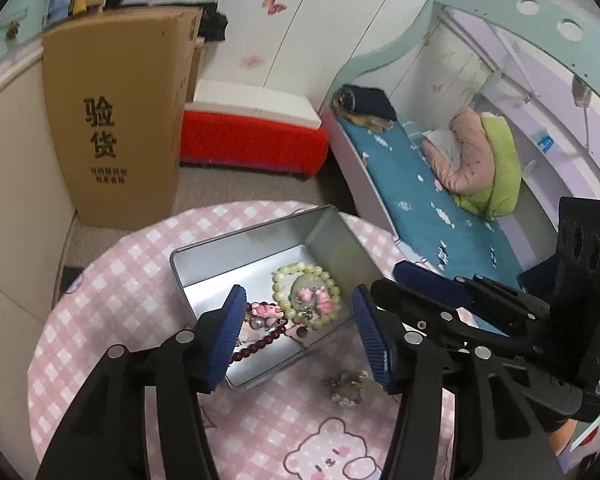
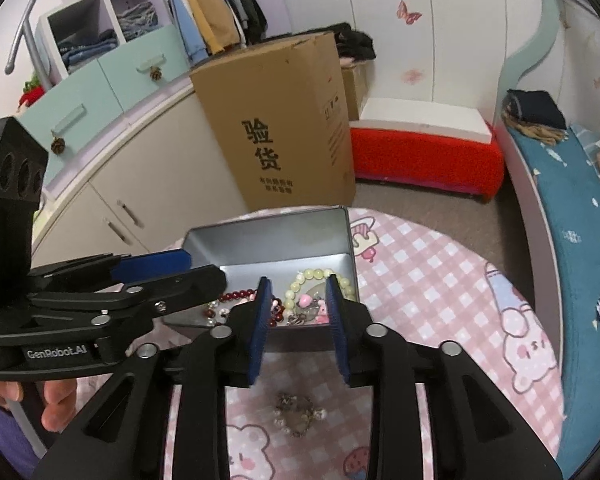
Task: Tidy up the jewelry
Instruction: 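Move the right gripper to the silver pearl chain and grasp it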
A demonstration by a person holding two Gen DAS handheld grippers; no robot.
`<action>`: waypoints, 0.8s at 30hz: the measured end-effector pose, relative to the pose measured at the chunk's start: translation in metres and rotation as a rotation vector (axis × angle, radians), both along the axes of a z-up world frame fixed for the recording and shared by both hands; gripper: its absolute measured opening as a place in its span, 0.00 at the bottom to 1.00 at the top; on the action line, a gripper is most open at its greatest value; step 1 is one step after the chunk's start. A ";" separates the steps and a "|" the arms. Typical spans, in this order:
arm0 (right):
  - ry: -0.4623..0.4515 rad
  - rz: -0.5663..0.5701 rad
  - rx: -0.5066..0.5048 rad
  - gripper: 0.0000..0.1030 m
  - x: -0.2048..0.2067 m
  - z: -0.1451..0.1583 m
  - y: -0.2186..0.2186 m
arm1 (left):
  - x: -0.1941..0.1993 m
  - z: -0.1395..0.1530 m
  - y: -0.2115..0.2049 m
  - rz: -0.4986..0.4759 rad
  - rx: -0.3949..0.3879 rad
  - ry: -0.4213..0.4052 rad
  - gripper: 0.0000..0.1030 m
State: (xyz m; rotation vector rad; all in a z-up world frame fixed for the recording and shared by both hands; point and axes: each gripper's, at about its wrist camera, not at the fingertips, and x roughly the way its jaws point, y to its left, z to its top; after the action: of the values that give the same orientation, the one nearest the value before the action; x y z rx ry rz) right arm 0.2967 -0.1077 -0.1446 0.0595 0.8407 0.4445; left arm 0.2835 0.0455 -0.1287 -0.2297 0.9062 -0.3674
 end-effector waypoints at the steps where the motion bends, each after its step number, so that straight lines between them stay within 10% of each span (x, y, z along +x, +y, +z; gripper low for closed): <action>1: -0.011 -0.003 0.001 0.43 -0.005 0.004 -0.002 | -0.006 0.005 0.001 0.003 0.004 -0.021 0.56; 11: -0.046 -0.069 0.014 0.50 -0.054 0.007 -0.038 | -0.078 0.035 0.036 0.145 0.092 -0.213 0.67; 24: 0.077 -0.050 -0.092 0.50 -0.064 -0.078 -0.024 | -0.101 -0.027 0.029 0.167 0.123 -0.099 0.67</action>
State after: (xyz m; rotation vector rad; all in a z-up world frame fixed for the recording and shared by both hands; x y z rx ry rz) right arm 0.2323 -0.1320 -0.2222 0.0129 0.9324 0.3580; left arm 0.1829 0.0746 -0.1558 -0.1713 0.8027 -0.1663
